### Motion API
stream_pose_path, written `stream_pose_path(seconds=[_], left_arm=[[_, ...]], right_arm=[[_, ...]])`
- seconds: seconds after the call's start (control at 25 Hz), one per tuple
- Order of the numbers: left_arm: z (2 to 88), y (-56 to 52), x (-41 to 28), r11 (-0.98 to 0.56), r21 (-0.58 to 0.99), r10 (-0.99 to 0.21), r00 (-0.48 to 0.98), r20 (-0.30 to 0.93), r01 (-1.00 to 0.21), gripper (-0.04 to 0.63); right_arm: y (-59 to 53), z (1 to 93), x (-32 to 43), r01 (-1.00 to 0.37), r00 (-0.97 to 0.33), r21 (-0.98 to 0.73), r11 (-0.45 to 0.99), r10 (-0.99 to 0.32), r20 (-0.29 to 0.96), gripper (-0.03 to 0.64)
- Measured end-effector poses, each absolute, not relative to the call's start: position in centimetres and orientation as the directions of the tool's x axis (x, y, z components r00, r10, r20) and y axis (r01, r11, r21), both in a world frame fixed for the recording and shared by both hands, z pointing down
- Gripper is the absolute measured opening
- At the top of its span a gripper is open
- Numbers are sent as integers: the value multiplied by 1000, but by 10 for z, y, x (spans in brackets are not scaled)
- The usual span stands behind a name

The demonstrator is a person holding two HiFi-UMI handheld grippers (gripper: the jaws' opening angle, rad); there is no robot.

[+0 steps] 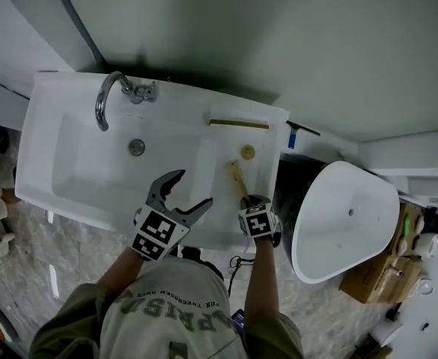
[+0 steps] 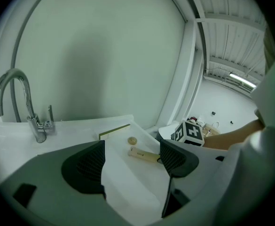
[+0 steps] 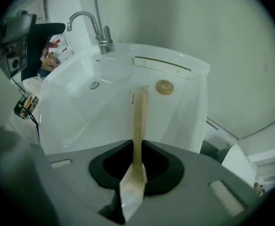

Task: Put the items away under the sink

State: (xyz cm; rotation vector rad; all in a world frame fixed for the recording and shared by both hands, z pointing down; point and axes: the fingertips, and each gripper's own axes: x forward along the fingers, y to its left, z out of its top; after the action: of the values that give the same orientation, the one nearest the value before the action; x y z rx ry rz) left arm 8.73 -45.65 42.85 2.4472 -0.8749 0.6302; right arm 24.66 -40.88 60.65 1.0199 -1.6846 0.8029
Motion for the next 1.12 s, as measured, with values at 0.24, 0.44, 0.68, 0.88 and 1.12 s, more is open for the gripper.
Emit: stream_pose_path(seconds=[0.24, 0.44, 0.68, 0.88, 1.12], left_arm=[[428, -454, 84, -678, 260, -476, 681, 557, -687, 350], [426, -448, 79, -659, 248, -502, 661, 558, -710, 350], [421, -430, 78, -638, 227, -534, 636, 558, -735, 350], [419, -400, 81, -626, 214, -553, 620, 557, -750, 350], [413, -352, 88, -602, 194, -586, 593, 552, -775, 350]], right_arm=[[-413, 602, 252, -911, -186, -66, 406, -263, 947, 40], [-413, 590, 249, -905, -212, -74, 419, -294, 932, 40], [-409, 567, 251, -899, -256, -90, 428, -348, 902, 40], [-391, 556, 254, -895, -283, -98, 435, -383, 879, 39], [-349, 546, 259, -884, -315, -114, 453, -397, 862, 38]])
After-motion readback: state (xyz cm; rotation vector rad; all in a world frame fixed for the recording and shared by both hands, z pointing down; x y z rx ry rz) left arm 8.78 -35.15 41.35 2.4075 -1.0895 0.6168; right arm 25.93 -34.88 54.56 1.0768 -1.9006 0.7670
